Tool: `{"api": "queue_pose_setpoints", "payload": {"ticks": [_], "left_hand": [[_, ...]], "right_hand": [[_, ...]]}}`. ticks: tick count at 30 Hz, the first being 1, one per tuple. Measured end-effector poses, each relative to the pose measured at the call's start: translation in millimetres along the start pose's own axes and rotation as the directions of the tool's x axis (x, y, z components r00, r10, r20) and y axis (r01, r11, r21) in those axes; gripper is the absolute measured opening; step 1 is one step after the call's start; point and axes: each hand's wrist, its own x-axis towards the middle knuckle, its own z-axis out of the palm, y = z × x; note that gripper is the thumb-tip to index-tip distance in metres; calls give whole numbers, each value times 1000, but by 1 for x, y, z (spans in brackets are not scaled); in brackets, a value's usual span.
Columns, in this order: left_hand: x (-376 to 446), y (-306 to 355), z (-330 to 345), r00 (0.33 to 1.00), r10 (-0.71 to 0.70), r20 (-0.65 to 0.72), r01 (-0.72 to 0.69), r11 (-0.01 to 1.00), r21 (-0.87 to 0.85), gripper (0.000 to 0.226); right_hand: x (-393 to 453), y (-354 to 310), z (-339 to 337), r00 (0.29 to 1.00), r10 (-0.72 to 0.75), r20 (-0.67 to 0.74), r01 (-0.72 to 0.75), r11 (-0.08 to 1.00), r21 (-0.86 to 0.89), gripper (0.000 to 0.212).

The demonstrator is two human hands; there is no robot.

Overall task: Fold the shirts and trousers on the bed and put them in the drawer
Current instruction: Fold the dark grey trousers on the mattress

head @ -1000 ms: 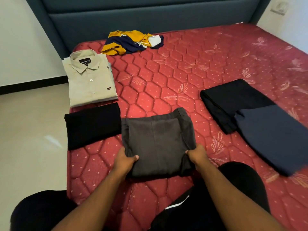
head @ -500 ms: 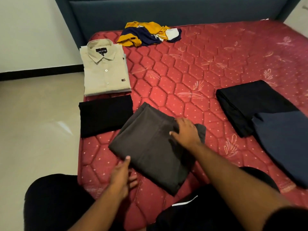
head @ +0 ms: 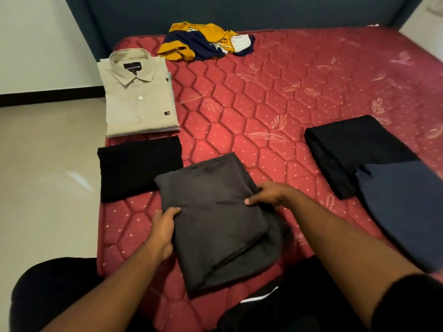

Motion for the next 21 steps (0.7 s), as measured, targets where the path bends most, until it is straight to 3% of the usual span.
{"api": "queue_pose_setpoints", "payload": {"ticks": [2, 4, 6, 8, 10, 12, 15, 21], "left_hand": [[-3, -7, -7, 999, -5, 46, 5, 1000, -3, 33], [-6, -12, -13, 998, 16, 58, -15, 1000, -12, 32], [-8, -15, -17, 997, 41, 58, -39, 999, -36, 27], [-9, -19, -20, 995, 64, 75, -59, 996, -69, 27], [-9, -23, -24, 988, 101, 116, -93, 993, -68, 34], [-8, -28, -29, 978, 143, 150, -137, 990, -46, 50], [-9, -29, -29, 968, 169, 185, -169, 985, -17, 64], [-12, 14, 0, 915, 229, 331, -261, 964, 56, 79]], "right_hand": [[-3, 11, 10, 987, -80, -138, 98, 986, 135, 39], [3, 10, 12, 959, -59, -279, 140, 949, 282, 60], [8, 2, 14, 973, -10, -229, 97, 923, 373, 76], [13, -4, 18, 994, 63, -93, -26, 935, 355, 80], [4, -15, 25, 998, 66, 22, -69, 957, 283, 55], [-1, -22, 30, 999, -39, -5, 38, 947, 318, 30], [-11, -21, 35, 991, -127, -45, 133, 873, 470, 34], [-30, -8, 32, 985, -142, -95, 166, 675, 719, 34]]}}
